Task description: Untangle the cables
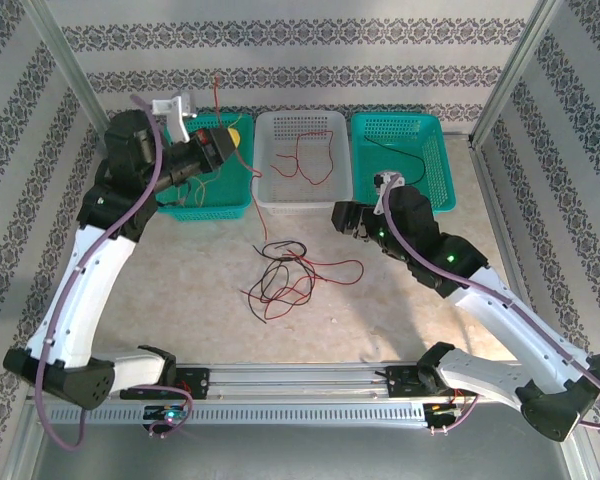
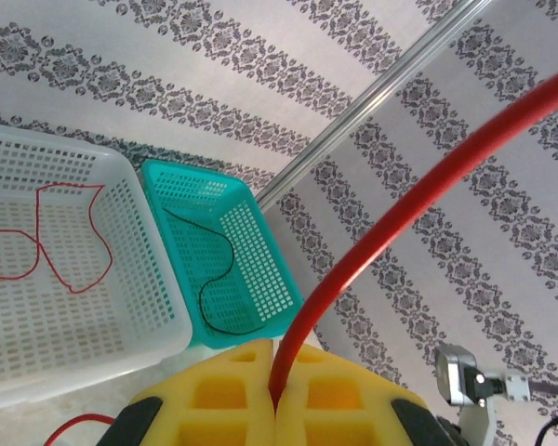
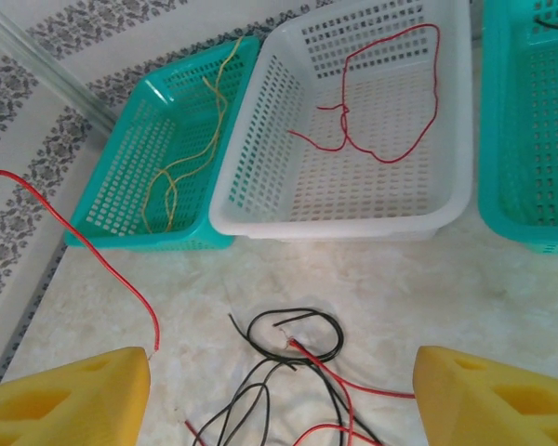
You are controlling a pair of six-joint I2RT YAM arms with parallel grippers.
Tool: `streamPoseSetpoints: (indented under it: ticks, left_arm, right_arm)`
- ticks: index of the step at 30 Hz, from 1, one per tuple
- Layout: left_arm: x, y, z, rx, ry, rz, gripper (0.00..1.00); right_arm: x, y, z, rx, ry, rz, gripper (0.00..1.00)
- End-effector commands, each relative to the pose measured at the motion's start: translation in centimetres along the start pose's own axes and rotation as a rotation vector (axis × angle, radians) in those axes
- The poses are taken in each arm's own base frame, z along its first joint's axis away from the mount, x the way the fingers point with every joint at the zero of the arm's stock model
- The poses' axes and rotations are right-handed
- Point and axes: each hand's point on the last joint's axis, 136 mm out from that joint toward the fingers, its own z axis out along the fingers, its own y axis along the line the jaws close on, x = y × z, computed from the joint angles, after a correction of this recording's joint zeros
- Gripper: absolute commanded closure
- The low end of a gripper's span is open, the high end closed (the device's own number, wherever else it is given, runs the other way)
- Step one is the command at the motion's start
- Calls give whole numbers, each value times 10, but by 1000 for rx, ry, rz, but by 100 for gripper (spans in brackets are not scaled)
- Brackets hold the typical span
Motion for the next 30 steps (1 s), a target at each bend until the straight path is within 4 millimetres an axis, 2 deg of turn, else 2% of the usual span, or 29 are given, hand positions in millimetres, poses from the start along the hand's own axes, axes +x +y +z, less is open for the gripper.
streamPoseSetpoints:
  ticks: [1, 12, 16, 25, 30]
  left_arm:
    - [-16, 1, 8, -2, -12, 30, 100]
    - [-47, 14, 71, 15, -4, 17, 100]
    - [-53, 32, 101, -19, 19, 17, 100]
    - [-52, 60, 154, -14, 60, -51, 100]
    - [-40, 86, 186, -33, 98, -72, 100]
  right_arm:
    - [-1, -11, -2, 29, -14, -25, 25]
    - [12, -32, 0, 71, -7, -28, 25]
    - [13, -36, -2, 80, -13, -32, 25]
    - [15, -37, -2, 64, -15, 0, 25]
    - [25, -39, 4, 61, 9, 13, 25]
